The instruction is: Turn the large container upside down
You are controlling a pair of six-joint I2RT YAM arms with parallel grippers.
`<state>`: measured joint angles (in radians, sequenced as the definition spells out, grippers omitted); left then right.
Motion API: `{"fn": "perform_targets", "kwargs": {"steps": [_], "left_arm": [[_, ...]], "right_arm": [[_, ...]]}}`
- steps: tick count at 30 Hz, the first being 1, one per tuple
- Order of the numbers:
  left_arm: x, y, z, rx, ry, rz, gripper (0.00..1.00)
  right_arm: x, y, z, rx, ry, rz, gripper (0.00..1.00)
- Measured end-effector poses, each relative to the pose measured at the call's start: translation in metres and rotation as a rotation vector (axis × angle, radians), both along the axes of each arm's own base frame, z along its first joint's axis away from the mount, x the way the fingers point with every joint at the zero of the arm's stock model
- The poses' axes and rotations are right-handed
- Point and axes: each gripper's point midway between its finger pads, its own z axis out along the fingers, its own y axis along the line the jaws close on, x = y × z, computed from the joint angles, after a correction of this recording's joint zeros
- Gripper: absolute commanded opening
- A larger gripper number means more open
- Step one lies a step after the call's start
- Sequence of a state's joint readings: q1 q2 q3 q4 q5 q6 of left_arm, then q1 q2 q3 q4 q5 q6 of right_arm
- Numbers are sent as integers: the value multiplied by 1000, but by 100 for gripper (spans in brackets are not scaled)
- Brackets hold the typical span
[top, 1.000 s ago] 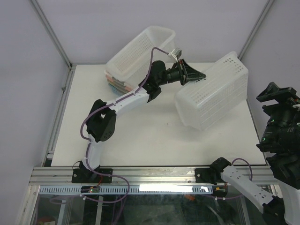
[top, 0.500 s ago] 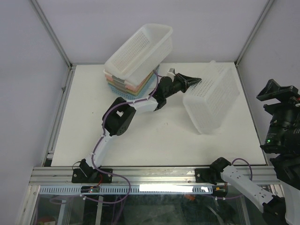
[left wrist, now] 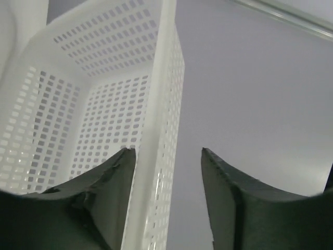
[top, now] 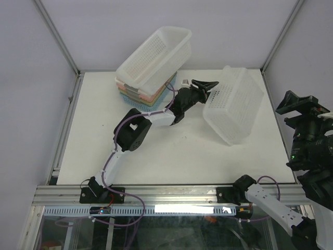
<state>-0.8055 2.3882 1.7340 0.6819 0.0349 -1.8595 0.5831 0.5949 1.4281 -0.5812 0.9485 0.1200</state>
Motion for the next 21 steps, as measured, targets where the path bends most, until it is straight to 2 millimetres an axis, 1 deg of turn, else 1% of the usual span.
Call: {"fn": "perform_targets", "kwargs": {"steps": [3,4,5,10,12,13,14,16,20,21], "left_arm": [[-1,3,-18,30,15,8,78],[-3,5,-32,59,31,9,80],[-4,6,-41,79,40,9,81],[-23,17,-115,267,114,-10,89],[-32,23,-134,323,135,-18,94],[-37,24,-140,352,137,-26,98],[-41,25,-143,373,137,-34,99],[-49,25,-144,414,128,-52,99],[-63,23,-131,484,72,-94,99],[-66,23,-128,498,60,-100,99]], "right_arm": [[6,9,-12,3,34,31,85],[9,13,-18,4,50,44,86],[11,16,-23,4,65,55,87],[32,46,-64,16,191,138,92],[43,60,-84,18,259,168,94],[48,67,-95,20,295,183,96],[54,76,-108,20,341,200,98],[63,90,-131,18,420,226,99],[74,111,-166,25,560,280,99],[76,113,-172,36,587,286,99]]}}
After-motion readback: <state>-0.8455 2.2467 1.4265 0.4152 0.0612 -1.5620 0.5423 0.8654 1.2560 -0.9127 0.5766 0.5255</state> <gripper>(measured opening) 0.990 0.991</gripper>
